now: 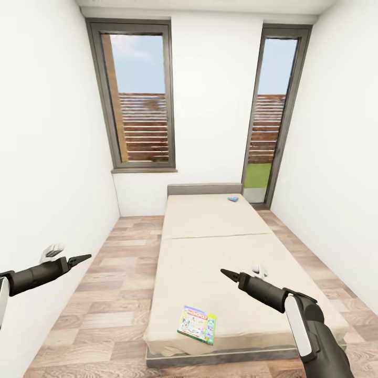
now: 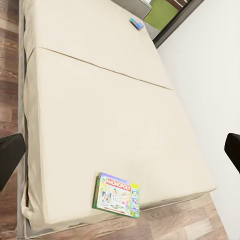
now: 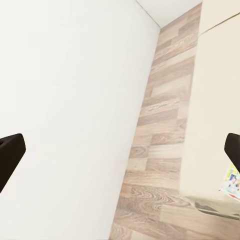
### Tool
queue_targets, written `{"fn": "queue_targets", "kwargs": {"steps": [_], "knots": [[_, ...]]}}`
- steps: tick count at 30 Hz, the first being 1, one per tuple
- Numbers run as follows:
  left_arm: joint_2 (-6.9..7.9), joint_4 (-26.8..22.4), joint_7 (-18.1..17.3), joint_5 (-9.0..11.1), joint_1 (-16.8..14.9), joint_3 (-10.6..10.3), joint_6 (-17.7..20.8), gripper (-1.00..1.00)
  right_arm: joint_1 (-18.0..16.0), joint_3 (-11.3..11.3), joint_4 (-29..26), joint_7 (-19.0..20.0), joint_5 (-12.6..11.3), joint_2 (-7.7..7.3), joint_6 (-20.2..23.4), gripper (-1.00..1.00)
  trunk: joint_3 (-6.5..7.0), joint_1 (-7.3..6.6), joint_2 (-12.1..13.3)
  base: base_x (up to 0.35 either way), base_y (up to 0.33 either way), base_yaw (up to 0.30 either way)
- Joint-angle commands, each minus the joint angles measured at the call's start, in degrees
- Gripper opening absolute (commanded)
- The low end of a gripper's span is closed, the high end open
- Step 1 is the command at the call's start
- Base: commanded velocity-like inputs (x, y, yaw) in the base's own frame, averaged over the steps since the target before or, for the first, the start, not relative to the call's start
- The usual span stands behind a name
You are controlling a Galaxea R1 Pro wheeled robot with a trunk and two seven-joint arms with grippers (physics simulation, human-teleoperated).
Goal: Put all the toys in the child's room - the three board games (two on the bed and one on the table), the two jigsaw puzzles on the table, and the tennis ball on the table - inside the toy box on the table in the child's room.
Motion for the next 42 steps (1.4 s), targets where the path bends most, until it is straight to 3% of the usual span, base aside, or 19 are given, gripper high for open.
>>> {"fn": "queue_targets", "kwargs": {"steps": [1,30,42], "knots": [[-0.01,-0.01,-0.38,-0.24,-0.08,0.10,0.42,1.00,-0.07,-0.16,-0.02,0.22,0.02,0.06,0.33,1.00,-0.12,0.01,-0.12,-0.146,0.059,0.000],[-0.34,-0.35,-0.64,0.09,-0.08,0.06,0.85,1.00,-0.10,-0.16,0.37,0.25,0.02,0.06,0.33,1.00,-0.12,0.01,-0.12,-0.079,0.007,0.000],[-0.97,-0.36,-0.60,0.11,-0.08,0.10,1.31,1.00,-0.61,-0.19,2.76,0.33,0.01,-0.01,-0.11,1.00,-2.28,2.65,-4.93,0.000,0.000,0.000]]}}
